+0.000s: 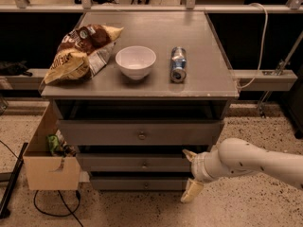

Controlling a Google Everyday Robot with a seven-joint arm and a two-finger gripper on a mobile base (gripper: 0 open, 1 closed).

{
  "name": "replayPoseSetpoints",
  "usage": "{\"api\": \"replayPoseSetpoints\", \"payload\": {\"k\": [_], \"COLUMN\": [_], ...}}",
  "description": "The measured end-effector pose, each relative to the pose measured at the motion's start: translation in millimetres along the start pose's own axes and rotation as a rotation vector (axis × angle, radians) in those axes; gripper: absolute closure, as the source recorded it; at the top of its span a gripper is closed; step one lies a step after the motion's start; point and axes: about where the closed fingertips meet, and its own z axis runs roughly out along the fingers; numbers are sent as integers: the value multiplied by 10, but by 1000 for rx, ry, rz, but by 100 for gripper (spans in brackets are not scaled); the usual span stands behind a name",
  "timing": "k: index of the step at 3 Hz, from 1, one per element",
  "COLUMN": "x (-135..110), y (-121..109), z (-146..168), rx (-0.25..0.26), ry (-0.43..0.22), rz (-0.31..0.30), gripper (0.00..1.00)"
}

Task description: Open middle drawer

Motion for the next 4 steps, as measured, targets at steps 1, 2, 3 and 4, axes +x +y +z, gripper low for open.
{"api": "replayPoseSetpoints", "payload": {"k": [1, 2, 3, 4], "x": [66, 78, 43, -23], "y": [-23, -186, -315, -428], "z": [126, 360, 503, 571], "rx": [1, 17, 31, 54], "ry": [1, -13, -31, -65], "rz": [10, 21, 23, 29], "gripper": [0, 0, 0, 0]}}
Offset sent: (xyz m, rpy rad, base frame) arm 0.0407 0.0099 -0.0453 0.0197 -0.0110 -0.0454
